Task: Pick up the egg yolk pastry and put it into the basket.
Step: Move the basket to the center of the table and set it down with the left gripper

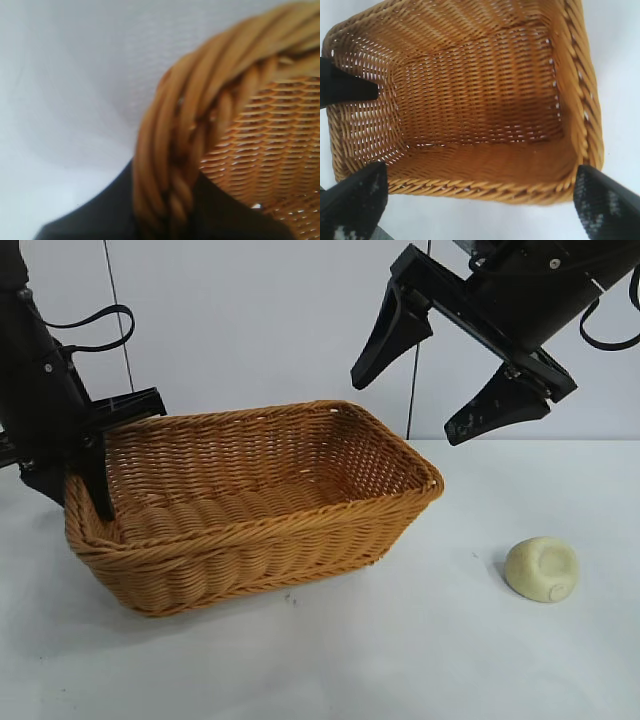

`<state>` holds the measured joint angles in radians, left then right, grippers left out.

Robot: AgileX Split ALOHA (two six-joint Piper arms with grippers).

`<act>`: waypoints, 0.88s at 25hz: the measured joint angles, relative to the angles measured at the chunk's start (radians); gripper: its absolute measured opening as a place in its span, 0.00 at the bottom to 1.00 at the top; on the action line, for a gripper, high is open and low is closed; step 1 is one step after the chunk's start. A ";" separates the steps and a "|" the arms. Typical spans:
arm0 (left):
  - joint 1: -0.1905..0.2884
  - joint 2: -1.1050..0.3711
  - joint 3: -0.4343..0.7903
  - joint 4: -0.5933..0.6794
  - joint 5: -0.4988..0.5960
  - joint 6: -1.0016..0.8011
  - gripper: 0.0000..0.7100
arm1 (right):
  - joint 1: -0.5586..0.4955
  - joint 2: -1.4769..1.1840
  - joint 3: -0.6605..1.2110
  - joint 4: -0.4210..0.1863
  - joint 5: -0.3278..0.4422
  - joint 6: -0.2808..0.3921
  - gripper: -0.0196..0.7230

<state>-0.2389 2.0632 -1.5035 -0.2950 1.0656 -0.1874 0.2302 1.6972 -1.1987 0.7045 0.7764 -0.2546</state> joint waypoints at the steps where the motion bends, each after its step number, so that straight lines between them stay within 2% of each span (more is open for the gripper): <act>1: 0.000 0.009 -0.019 0.000 0.003 0.015 0.20 | 0.000 0.000 0.000 0.000 0.000 0.000 0.97; 7: 0.000 0.082 -0.100 -0.002 0.007 0.062 0.20 | 0.000 0.000 0.000 -0.001 0.001 0.000 0.97; 19: 0.000 0.138 -0.108 0.015 -0.022 0.080 0.20 | 0.000 0.000 0.000 -0.001 0.002 0.000 0.97; 20: 0.000 0.138 -0.108 0.015 -0.024 0.081 0.23 | 0.000 0.000 0.000 -0.001 0.002 0.000 0.97; 22: 0.000 0.138 -0.108 0.013 -0.024 0.081 0.37 | 0.000 0.000 0.000 -0.001 0.002 0.000 0.97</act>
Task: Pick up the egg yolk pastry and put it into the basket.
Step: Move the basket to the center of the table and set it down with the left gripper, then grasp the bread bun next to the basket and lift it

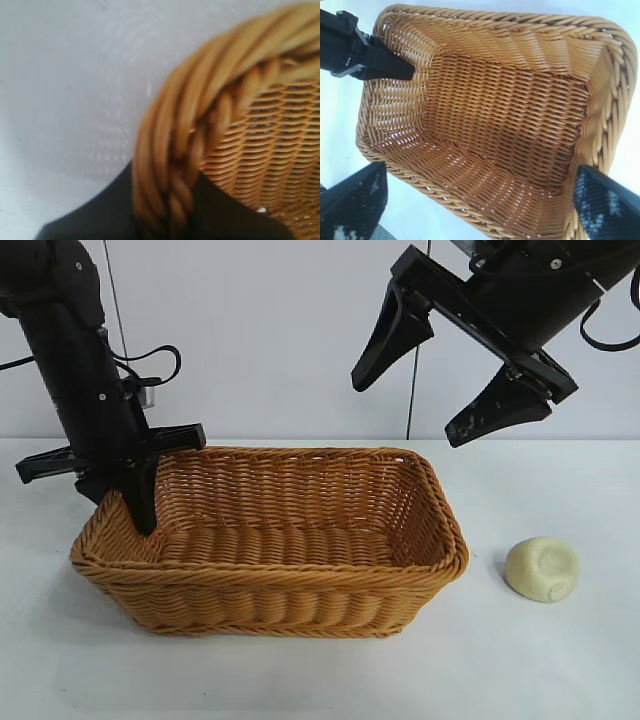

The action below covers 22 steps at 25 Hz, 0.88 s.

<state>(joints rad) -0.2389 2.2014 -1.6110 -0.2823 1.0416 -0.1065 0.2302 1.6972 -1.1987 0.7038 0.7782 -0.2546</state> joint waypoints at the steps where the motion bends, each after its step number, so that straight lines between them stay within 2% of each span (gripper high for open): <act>1: 0.000 0.000 0.000 -0.001 0.000 0.000 0.50 | 0.000 0.000 0.000 0.000 0.000 0.000 0.97; 3: 0.000 0.000 -0.002 -0.001 0.010 0.000 0.75 | 0.000 0.000 0.000 0.000 0.000 0.000 0.97; 5: 0.000 0.000 -0.011 -0.001 0.024 0.000 0.88 | 0.000 0.000 0.000 -0.001 0.000 0.000 0.97; 6: 0.000 -0.004 -0.013 -0.001 0.034 -0.001 0.92 | 0.000 0.000 0.000 -0.001 0.000 0.000 0.97; 13: 0.000 -0.105 -0.075 0.005 0.109 0.013 0.98 | 0.000 0.000 0.000 -0.001 0.002 0.000 0.97; 19: 0.001 -0.164 -0.175 0.137 0.163 0.019 0.98 | 0.000 0.000 0.000 -0.001 0.003 0.000 0.97; 22: 0.017 -0.164 -0.203 0.186 0.167 0.019 0.98 | 0.000 0.000 0.000 -0.001 0.003 0.000 0.97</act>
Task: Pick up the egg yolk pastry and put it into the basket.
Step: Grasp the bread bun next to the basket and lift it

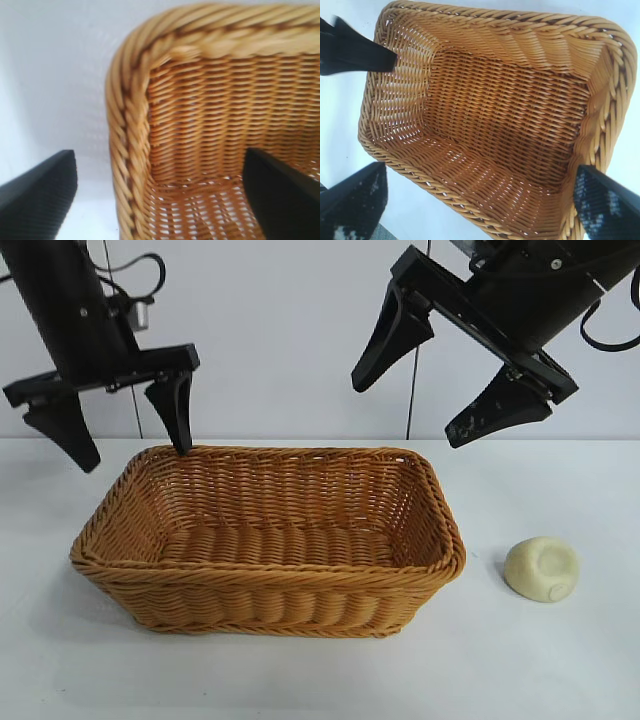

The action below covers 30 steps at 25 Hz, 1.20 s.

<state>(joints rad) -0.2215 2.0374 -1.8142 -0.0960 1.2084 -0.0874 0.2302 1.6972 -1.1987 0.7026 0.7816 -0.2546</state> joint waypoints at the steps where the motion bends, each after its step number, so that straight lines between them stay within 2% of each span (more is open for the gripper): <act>1: 0.013 0.000 -0.004 0.013 0.000 0.001 0.98 | 0.000 0.000 0.000 -0.002 0.000 0.000 0.97; 9: 0.176 0.000 -0.006 0.106 0.003 0.035 0.98 | 0.000 0.000 0.000 -0.007 0.000 0.000 0.97; 12: 0.212 0.000 -0.006 0.109 0.003 0.039 0.98 | 0.000 0.000 0.000 -0.007 0.000 0.000 0.97; 16: 0.215 -0.020 0.037 0.096 0.002 0.049 0.98 | 0.000 0.000 0.000 -0.007 0.000 0.000 0.97; 20: 0.214 -0.114 0.170 0.088 0.002 0.062 0.98 | 0.000 0.000 0.000 -0.008 -0.001 0.000 0.97; 25: 0.214 -0.326 0.399 0.096 0.002 0.063 0.98 | 0.000 0.000 0.000 -0.010 -0.001 0.000 0.97; 30: 0.214 -0.621 0.664 0.096 0.003 0.065 0.98 | 0.000 0.000 0.000 -0.010 0.000 0.000 0.97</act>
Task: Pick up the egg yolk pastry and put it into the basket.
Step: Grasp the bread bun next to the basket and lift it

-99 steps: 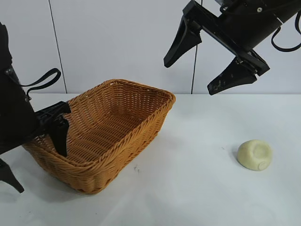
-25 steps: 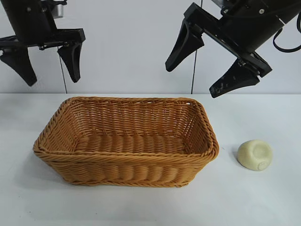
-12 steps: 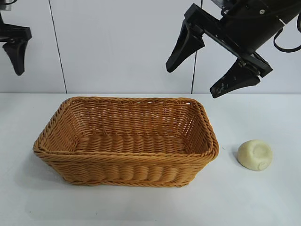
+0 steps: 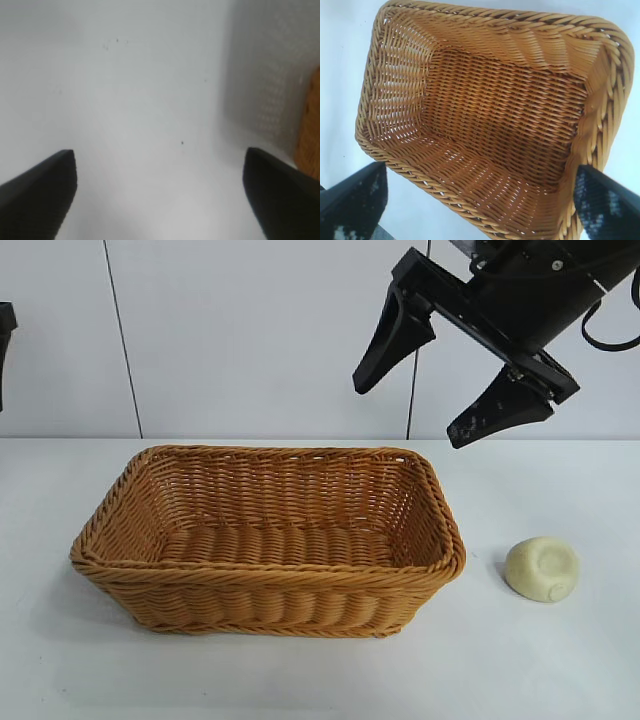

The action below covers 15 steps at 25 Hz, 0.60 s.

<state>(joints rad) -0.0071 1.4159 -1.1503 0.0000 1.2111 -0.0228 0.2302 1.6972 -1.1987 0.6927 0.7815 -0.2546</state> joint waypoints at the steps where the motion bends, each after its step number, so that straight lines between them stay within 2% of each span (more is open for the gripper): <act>1: 0.000 -0.064 0.044 0.000 0.001 0.000 0.98 | 0.000 0.000 0.000 0.000 0.000 0.000 0.97; 8: 0.000 -0.455 0.364 0.000 -0.002 0.001 0.98 | 0.000 0.000 0.000 0.000 0.000 0.000 0.97; 15: 0.000 -0.805 0.602 -0.015 -0.130 0.001 0.98 | 0.000 0.000 0.000 0.000 0.000 0.000 0.97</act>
<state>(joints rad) -0.0071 0.6108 -0.5479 -0.0146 1.0808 -0.0218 0.2302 1.6972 -1.1987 0.6927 0.7815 -0.2546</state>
